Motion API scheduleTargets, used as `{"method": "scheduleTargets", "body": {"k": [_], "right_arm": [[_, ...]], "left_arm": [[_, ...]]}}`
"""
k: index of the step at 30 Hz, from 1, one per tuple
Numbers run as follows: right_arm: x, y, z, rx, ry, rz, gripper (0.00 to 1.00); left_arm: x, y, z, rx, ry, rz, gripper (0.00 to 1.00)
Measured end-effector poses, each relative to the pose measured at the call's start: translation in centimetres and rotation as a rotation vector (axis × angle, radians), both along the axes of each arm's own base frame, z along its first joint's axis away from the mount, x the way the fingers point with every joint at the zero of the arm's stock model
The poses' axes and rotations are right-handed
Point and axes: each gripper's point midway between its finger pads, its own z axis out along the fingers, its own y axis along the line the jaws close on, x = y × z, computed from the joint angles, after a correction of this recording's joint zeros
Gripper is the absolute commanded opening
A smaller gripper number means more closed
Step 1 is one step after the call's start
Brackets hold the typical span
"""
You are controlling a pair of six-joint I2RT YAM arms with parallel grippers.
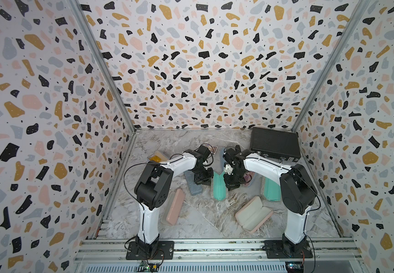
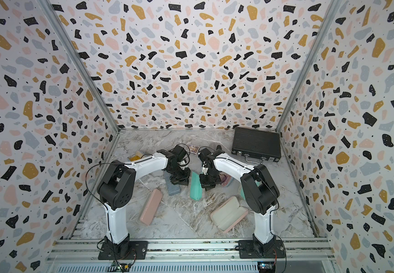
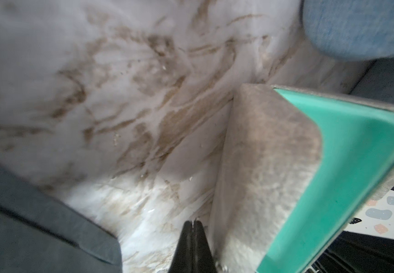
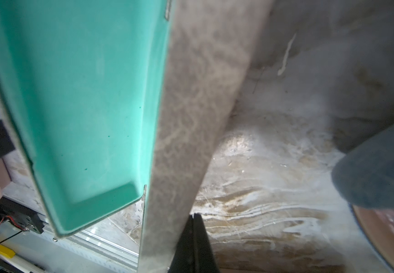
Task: Close the glasses case
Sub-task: Close the glasses case at the center of the board.
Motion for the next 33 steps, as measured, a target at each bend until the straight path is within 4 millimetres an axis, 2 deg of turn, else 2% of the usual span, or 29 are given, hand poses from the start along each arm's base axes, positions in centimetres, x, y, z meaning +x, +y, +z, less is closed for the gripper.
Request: {"method": "scheduleTargets", "body": {"k": [8,13,18,28,33], "right_arm": [[-0.3,0.7,0.2,0.004,0.024,0.046,0.02],[-0.6,2.0,0.8,0.055,0.032,0.078,0.02],[-0.4,3.6,1.7,0.116,0.011,0.105,0.02],[-0.3,3.5,1.6,0.105,0.000,0.112,0.06],[-0.1,2.6,1.6,0.066,-0.027,0.091,0.13]], "left_arm": [[-0.2,0.0,0.2,0.013,-0.007,-0.030,0.00],[-0.3,-0.1,0.3,0.009,-0.014,-0.044,0.00],[-0.5,-1.4,1.1,-0.024,-0.025,-0.072,0.00],[-0.4,-1.2,1.2,-0.015,-0.032,-0.071,0.00],[-0.1,-0.5,2.3,-0.001,-0.066,-0.063,0.00]]}}
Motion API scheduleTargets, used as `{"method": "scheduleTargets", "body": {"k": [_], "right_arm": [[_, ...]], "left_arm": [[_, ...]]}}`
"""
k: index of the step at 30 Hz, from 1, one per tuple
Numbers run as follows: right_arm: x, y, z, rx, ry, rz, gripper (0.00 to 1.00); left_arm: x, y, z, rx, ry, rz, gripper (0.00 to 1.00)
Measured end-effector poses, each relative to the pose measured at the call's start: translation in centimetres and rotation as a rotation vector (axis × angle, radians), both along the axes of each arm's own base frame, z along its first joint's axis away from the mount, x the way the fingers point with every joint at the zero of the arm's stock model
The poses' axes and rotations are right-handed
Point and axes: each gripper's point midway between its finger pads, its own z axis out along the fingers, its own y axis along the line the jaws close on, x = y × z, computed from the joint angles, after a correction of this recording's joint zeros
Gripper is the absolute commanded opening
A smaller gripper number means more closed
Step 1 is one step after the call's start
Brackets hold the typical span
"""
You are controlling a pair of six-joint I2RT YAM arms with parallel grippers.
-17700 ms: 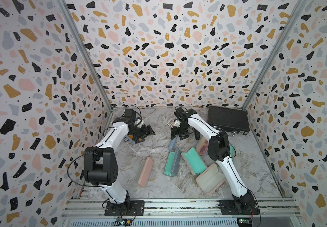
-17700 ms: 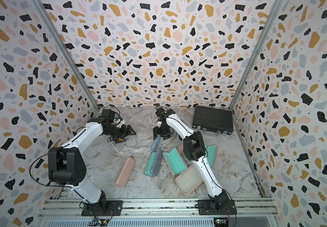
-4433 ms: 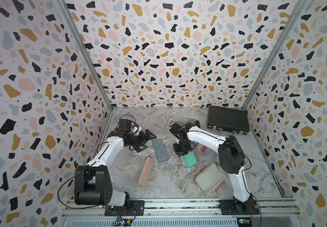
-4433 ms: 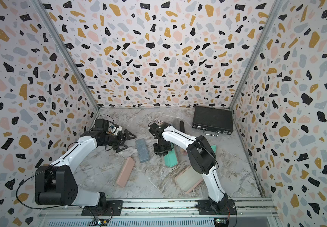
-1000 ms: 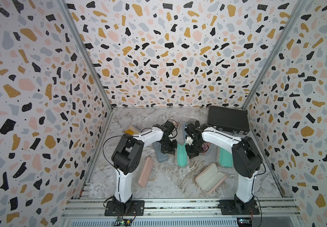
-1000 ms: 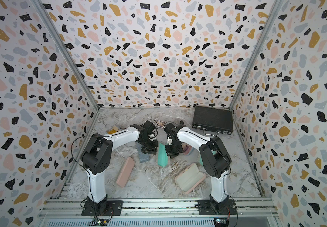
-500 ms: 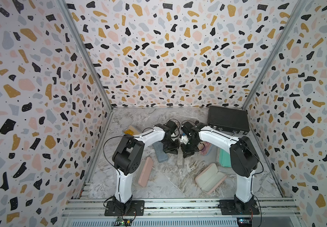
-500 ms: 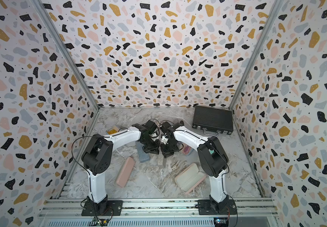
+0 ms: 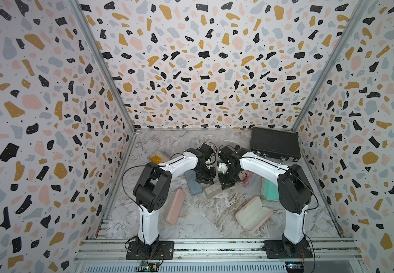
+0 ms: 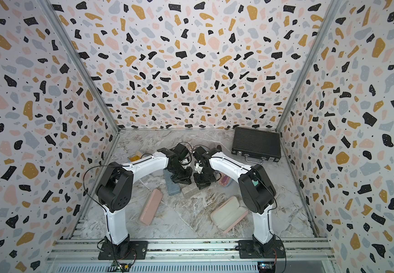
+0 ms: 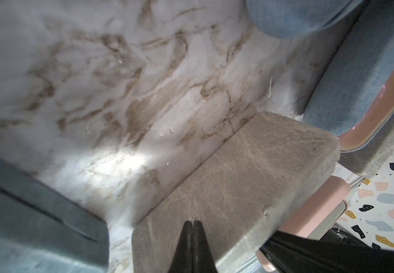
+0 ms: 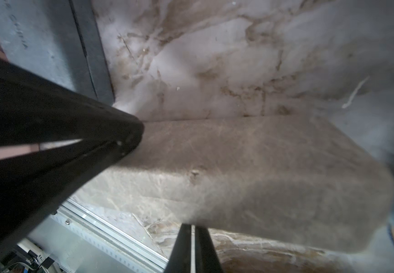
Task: Close the glasses case
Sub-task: Close the glasses case at the center of the board, then move the glasses case to the center of the board.
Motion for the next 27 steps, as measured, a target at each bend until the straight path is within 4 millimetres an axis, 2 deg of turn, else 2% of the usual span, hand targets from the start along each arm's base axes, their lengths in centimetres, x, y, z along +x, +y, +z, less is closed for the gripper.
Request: {"method": "scheduleTargets", "body": {"k": [3,8,12,16,18,22,24,27], "right_arm": [[-0.1,-0.9,0.7,-0.020,-0.030,-0.023,0.17],[0.1,-2.4,3.2,-0.035,-0.118,-0.069,0.32],[1.0,-4.0,5.3,-0.052,-0.187,-0.138,0.39],[2.2,-6.3,5.9,-0.076,-0.212,-0.227,0.46],[2.7,-7.4,5.7,-0.096,-0.208,-0.266,0.52],[3.0,-8.8,5.3,-0.126,-0.194,-0.313,0.57],[3.2,-9.4,5.3,-0.142,-0.192,-0.336,0.58],[3.4,-10.2,5.1,-0.163,-0.182,-0.368,0.59]], "left_arm": [[0.4,0.7,1.0,-0.001,-0.027,0.012,0.00],[1.5,3.1,2.8,0.002,-0.069,0.063,0.00],[2.2,4.7,3.8,0.002,-0.096,0.097,0.13],[2.3,5.2,5.0,-0.008,-0.119,0.101,0.36],[2.0,5.1,5.6,-0.025,-0.125,0.091,0.50],[1.4,5.0,7.4,-0.061,-0.158,0.055,0.80],[1.1,5.0,8.2,-0.073,-0.182,0.026,0.88],[0.5,5.0,9.3,-0.086,-0.221,-0.019,0.89]]}}
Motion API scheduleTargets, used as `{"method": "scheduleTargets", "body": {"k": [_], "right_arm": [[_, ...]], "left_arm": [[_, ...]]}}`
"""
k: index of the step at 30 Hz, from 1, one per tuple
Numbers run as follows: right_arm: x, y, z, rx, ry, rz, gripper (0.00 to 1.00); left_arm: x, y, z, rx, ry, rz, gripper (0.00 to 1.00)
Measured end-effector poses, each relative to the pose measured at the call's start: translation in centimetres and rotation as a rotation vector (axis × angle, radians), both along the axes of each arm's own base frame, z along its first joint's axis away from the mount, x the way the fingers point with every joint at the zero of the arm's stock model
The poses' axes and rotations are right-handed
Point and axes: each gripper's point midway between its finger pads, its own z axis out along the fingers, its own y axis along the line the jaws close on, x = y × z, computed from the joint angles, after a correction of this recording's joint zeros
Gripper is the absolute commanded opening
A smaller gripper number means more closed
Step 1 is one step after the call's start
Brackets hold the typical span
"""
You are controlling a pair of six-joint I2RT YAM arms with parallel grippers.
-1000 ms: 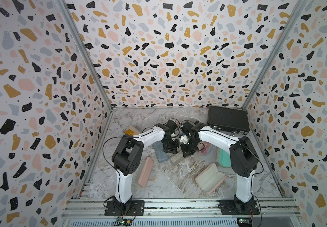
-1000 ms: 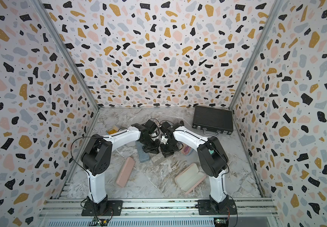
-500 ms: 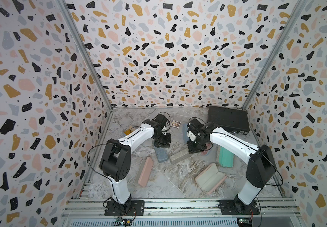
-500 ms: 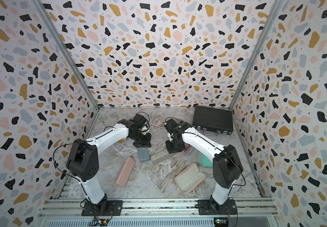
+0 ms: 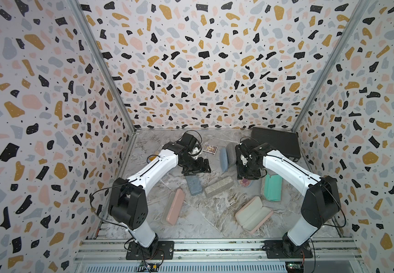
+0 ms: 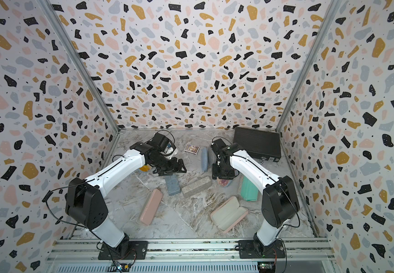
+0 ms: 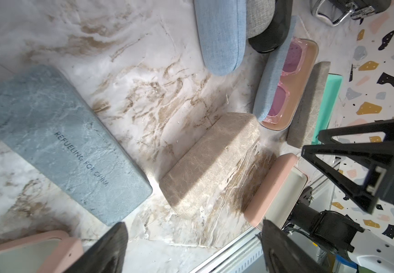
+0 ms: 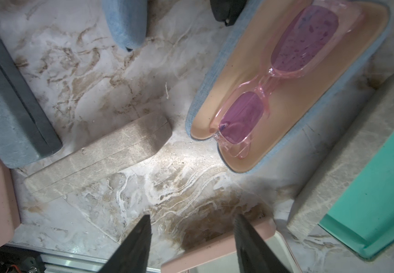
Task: Close the glasses case
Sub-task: Move the glasses case to the center of the board.
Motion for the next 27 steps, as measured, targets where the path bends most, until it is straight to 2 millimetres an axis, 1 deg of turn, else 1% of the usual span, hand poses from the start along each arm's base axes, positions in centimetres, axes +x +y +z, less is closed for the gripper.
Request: {"method": "scheduleTargets", "body": {"k": [2,4,7,9,11,14,18,20,22,27], "right_arm": [[0.4,-0.8,-0.4,-0.014,0.007,-0.032,0.58],[0.8,-1.5,-0.9,-0.025,0.021,-0.061,0.58],[1.3,-2.2,-1.7,-0.040,0.042,-0.091,0.58],[1.4,-2.6,-1.8,-0.044,0.044,-0.105,0.58],[1.6,-3.0,-1.7,-0.042,0.043,-0.116,0.58],[1.8,-3.5,-1.6,-0.036,0.041,-0.131,0.58],[1.5,-4.2,-1.6,-0.025,0.043,-0.142,0.58],[1.3,-4.6,-1.7,-0.019,0.047,-0.148,0.58],[1.0,-4.8,-1.9,-0.013,0.055,-0.150,0.58],[0.6,-5.1,-2.5,-0.005,0.072,-0.152,0.58]], "left_arm": [[-0.5,-0.1,0.3,0.005,-0.020,-0.040,0.89],[-1.2,-0.4,-0.1,0.034,-0.030,-0.095,0.90],[-2.7,-1.3,-1.4,0.111,-0.026,-0.204,0.95],[-3.2,-1.8,-2.3,0.157,-0.028,-0.262,1.00],[-3.4,-2.0,-3.3,0.194,-0.027,-0.311,0.99],[-3.4,-1.7,-4.2,0.228,-0.022,-0.352,0.99],[-2.8,-2.0,-3.7,0.247,-0.059,-0.391,0.99],[-2.4,-2.9,-3.3,0.255,-0.088,-0.419,0.99],[-2.1,-4.0,-3.3,0.258,-0.102,-0.446,0.99],[-2.3,-5.7,-5.0,0.271,-0.076,-0.495,0.99]]}}
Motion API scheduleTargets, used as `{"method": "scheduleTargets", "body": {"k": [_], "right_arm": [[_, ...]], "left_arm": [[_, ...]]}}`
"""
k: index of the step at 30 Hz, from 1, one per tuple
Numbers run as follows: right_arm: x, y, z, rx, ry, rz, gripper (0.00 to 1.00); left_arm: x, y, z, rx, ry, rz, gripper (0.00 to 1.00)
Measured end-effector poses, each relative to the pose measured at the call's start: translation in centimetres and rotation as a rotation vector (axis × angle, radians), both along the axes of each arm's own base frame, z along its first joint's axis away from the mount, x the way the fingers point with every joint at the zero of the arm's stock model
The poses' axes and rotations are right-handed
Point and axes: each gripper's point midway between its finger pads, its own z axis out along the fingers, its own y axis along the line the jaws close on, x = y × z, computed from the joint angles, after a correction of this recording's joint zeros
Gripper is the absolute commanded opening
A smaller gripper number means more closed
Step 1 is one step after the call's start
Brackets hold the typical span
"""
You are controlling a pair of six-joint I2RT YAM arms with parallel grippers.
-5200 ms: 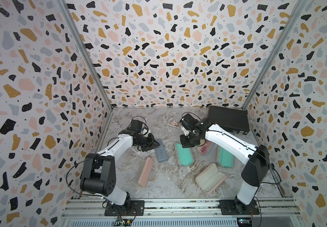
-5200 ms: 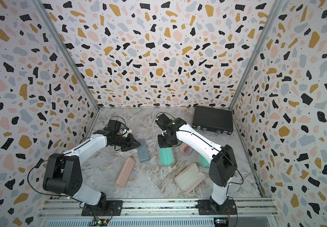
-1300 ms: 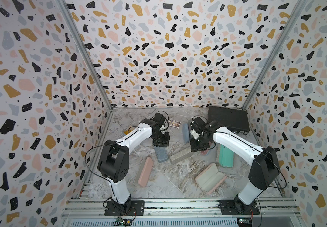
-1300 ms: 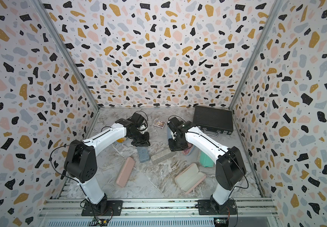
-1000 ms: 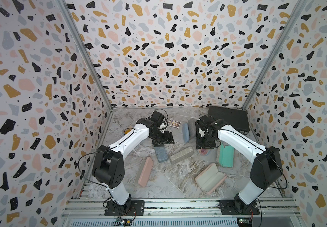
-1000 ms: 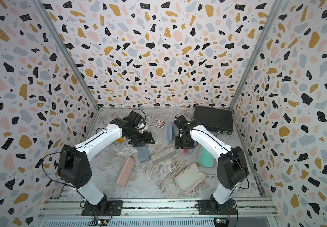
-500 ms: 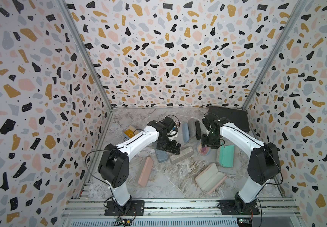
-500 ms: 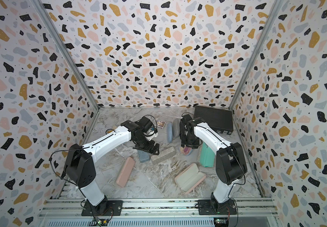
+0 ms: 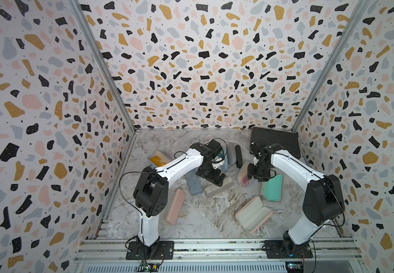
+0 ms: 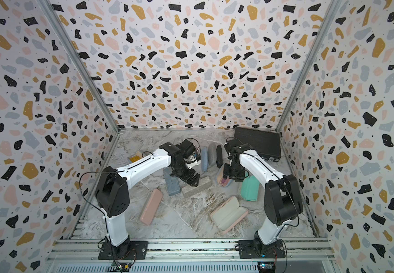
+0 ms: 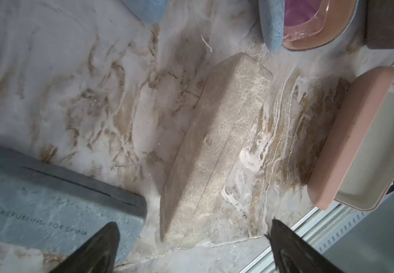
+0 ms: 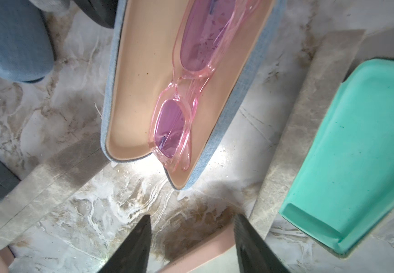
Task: Close the glasses case
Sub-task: Move the glasses case to the center of the board.
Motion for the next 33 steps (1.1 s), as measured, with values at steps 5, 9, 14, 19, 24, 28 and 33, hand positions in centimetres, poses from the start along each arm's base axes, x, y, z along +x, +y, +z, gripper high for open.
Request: {"method": "scheduleTargets", "body": {"k": [5,9,14,19,24,28,33], "right_arm": [[-0.2,-0.3,-0.4,0.008,0.013,0.003,0.58],[-0.4,-0.5,-0.7,0.018,0.018,0.002,0.58],[-0.5,-0.6,-0.6,0.029,0.010,0.003,0.58],[-0.5,-0.8,-0.4,0.038,0.002,0.003,0.58],[-0.6,-0.7,-0.4,0.049,0.003,0.003,0.57],[-0.5,-0.5,-0.4,0.059,0.001,0.002,0.57],[-0.5,-0.2,-0.4,0.079,0.001,0.004,0.56]], "left_arm": [[-0.9,-0.9,-1.1,0.022,0.029,-0.039,0.99],[-0.8,-2.2,-1.4,0.021,0.025,-0.061,0.99],[-0.6,-3.0,-3.3,0.053,0.046,-0.071,0.92],[-0.4,-2.7,-4.5,0.090,0.054,-0.049,0.74],[0.1,-2.2,-4.7,0.117,0.034,-0.021,0.32],[0.5,-2.0,-4.8,0.134,0.015,-0.007,0.21],[0.7,-1.7,-4.8,0.140,0.006,0.022,0.15]]}}
